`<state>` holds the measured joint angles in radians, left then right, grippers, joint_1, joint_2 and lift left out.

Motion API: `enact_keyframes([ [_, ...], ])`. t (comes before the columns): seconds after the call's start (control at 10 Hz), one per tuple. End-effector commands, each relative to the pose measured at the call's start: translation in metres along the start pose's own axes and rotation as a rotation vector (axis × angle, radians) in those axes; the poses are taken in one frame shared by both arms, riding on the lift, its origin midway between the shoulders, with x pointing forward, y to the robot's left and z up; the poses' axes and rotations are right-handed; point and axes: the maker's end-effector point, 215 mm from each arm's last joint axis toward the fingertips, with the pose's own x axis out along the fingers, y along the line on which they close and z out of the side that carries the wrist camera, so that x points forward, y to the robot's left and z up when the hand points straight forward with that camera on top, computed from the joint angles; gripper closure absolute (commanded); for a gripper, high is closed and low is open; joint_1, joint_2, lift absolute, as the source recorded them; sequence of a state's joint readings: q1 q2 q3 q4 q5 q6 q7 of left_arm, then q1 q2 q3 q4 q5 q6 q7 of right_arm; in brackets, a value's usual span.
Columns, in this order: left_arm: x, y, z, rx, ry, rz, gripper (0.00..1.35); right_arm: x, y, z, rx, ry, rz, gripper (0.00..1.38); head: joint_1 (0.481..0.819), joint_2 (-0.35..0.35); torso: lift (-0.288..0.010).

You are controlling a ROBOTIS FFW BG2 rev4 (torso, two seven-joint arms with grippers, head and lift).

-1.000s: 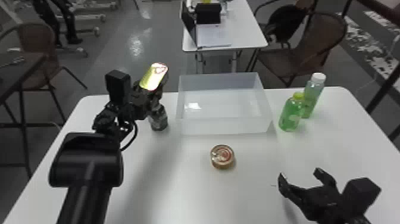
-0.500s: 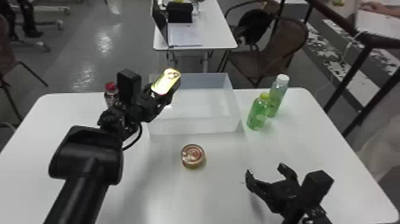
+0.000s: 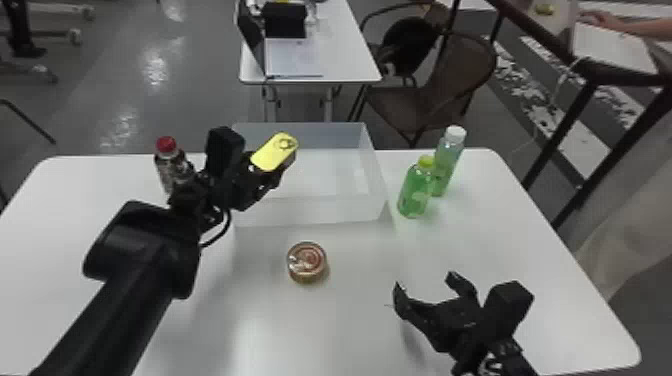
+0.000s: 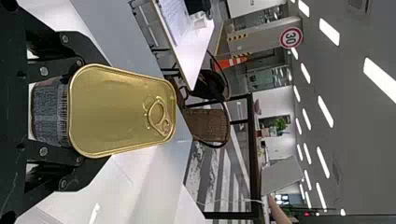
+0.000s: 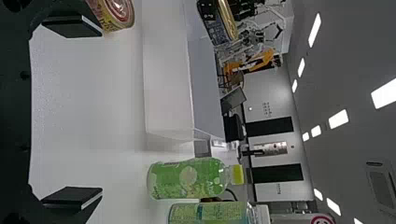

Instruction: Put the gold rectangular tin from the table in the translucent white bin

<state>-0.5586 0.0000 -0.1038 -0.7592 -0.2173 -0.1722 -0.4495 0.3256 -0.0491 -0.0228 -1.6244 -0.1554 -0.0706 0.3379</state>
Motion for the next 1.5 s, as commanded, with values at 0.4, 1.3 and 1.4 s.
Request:
enact_keyframes([
  [0.4,0.006,-0.013,0.019,0.017,-0.045,-0.029,0.16,-0.005,0.005,-0.005,0.012,0.006,0.004,0.10,0.695,-0.096,-0.090],
  [1.3,-0.229,0.038,-0.075,-0.288,-0.120,0.365,0.16,-0.010,-0.005,0.009,-0.022,-0.007,-0.019,0.10,0.695,0.009,-0.090],
  [1.4,-0.261,0.042,-0.098,-0.298,-0.089,0.414,0.16,-0.015,-0.010,0.010,-0.023,-0.007,-0.039,0.10,0.695,0.040,-0.090],
])
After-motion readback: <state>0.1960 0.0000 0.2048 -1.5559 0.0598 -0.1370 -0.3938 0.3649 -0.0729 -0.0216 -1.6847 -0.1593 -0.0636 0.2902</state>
